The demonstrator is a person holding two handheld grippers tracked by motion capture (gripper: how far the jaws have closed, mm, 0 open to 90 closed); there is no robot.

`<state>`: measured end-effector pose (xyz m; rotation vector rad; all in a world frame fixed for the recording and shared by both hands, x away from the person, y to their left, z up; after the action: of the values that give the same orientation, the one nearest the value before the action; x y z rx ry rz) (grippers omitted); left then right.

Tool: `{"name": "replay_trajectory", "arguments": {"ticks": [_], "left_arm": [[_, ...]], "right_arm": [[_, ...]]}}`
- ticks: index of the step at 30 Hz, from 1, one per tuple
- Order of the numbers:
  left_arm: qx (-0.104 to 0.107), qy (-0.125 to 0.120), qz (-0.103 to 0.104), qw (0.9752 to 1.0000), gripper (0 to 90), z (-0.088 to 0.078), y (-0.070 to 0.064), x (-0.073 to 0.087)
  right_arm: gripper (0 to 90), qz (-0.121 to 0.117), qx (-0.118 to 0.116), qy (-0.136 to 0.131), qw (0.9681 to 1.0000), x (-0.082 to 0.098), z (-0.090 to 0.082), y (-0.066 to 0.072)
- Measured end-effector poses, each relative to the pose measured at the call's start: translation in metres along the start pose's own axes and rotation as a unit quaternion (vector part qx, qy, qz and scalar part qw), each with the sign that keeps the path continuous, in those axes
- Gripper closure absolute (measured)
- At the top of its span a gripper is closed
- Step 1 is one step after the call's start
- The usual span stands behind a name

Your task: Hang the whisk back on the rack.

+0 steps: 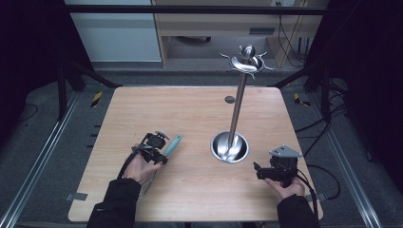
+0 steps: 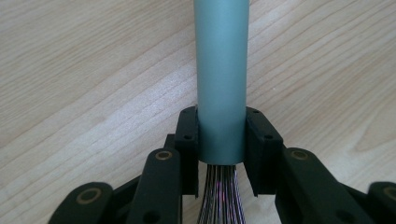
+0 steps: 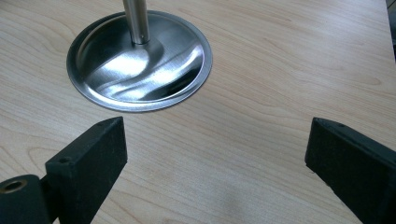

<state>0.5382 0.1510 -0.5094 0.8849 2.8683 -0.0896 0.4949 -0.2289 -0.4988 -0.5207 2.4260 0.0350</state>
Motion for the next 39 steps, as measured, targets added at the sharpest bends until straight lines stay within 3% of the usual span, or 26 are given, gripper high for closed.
{"name": "replay_trajectory", "arguments": {"ticks": [7,12,24,32,37,39], "left_arm": [[0.003,-0.049,-0.003,0.9988,69.1,-0.019,0.003,0.006],[0.001,-0.085,-0.003,0.9964,69.1,-0.028,0.003,0.012],[0.007,-0.121,-0.002,0.9926,69.1,-0.044,-0.001,0.023],[0.009,-0.169,-0.008,0.9855,69.1,-0.061,-0.001,0.030],[0.004,-0.206,-0.012,0.9784,69.2,-0.076,0.000,0.032],[0.004,-0.214,-0.013,0.9767,69.1,-0.081,0.000,0.033]], "right_arm": [[5.8,0.001,0.000,0.003,1.0000,0.000,0.001,0.000],[5.8,-0.001,0.001,0.001,1.0000,0.000,0.001,-0.001],[5.9,0.001,0.002,0.001,1.0000,0.001,-0.001,0.000],[6.0,0.001,0.003,-0.002,1.0000,0.001,-0.002,-0.001],[6.0,-0.001,0.004,-0.003,1.0000,0.001,-0.002,-0.001],[6.1,0.002,0.003,-0.002,1.0000,0.001,-0.003,-0.001]]}}
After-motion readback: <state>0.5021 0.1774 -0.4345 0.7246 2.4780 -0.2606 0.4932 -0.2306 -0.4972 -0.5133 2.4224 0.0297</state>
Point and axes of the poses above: each handheld gripper's, and its own axes: z roughly forward along the jaws, x roughly out of its underside, y roughly to its left, the point moved 7 cm from there along z, roughly forward along the jaws, and after that the axes turned 13 degrees about y, right-handed, at the moved point
